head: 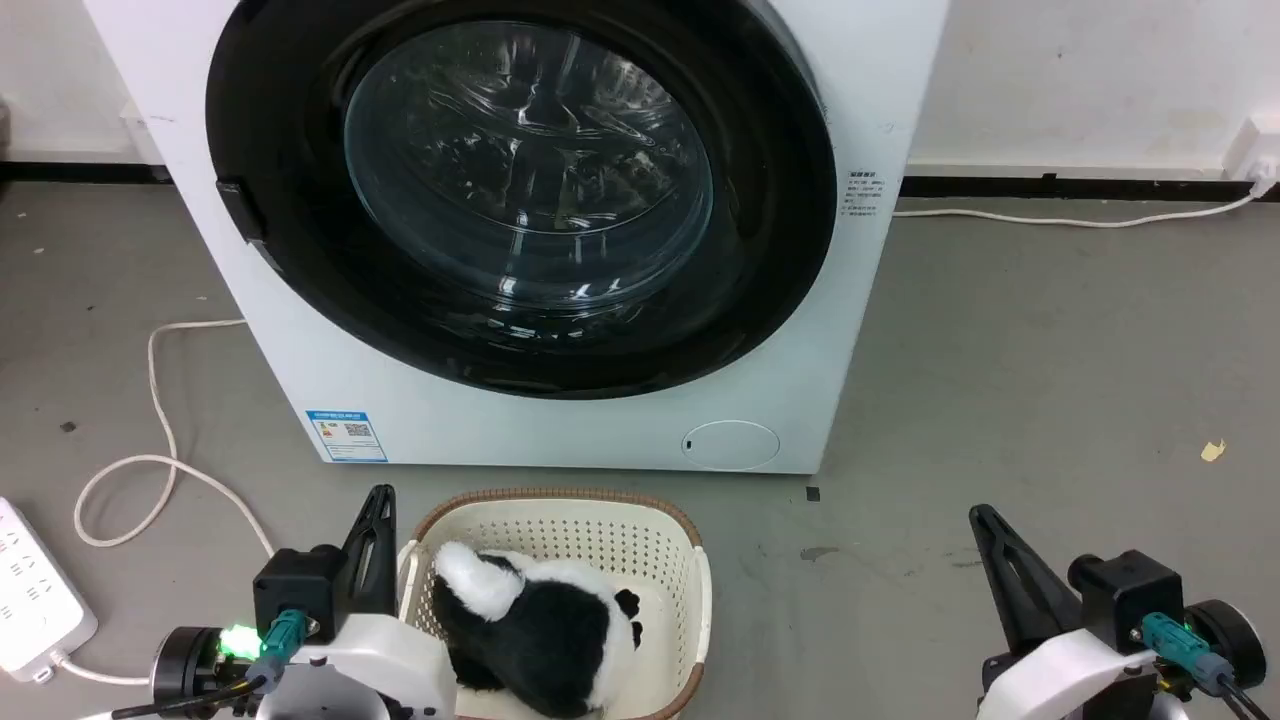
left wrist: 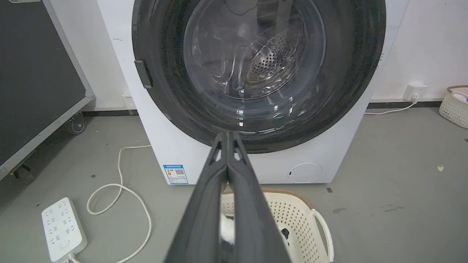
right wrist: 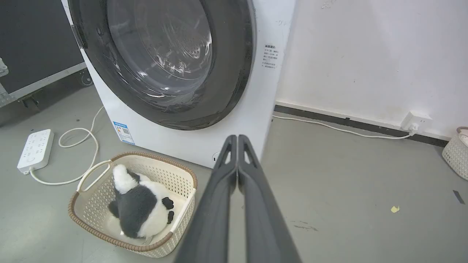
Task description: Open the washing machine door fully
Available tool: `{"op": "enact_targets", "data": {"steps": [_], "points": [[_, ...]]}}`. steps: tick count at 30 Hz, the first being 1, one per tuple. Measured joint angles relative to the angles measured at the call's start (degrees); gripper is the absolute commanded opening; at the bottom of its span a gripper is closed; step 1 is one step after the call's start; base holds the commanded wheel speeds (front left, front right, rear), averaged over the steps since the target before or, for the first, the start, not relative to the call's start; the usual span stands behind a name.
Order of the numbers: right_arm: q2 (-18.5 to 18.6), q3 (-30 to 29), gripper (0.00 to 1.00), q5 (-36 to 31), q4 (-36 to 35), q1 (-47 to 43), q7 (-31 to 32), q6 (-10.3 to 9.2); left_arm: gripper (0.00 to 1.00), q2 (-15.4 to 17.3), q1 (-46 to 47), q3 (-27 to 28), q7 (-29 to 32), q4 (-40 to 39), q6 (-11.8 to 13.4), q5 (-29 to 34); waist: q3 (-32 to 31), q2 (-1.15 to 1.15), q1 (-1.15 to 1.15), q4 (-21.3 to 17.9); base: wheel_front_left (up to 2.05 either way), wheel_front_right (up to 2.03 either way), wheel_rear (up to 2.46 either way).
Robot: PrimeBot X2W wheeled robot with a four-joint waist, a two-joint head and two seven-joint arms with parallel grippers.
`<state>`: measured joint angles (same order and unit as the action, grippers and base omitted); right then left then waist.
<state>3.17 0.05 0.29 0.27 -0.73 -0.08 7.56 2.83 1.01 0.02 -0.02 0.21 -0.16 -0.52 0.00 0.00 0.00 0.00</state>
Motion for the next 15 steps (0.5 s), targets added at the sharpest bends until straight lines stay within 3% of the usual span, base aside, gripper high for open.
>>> {"op": "enact_targets", "data": {"steps": [15], "points": [[0.00,0.00,0.00,0.00,0.00,0.01,0.00,0.00,0.00,0.00,0.00,0.02,0.00,0.00,0.00,0.00,0.00,0.00,0.00,0.00,0.00,0.00,0.00]]}}
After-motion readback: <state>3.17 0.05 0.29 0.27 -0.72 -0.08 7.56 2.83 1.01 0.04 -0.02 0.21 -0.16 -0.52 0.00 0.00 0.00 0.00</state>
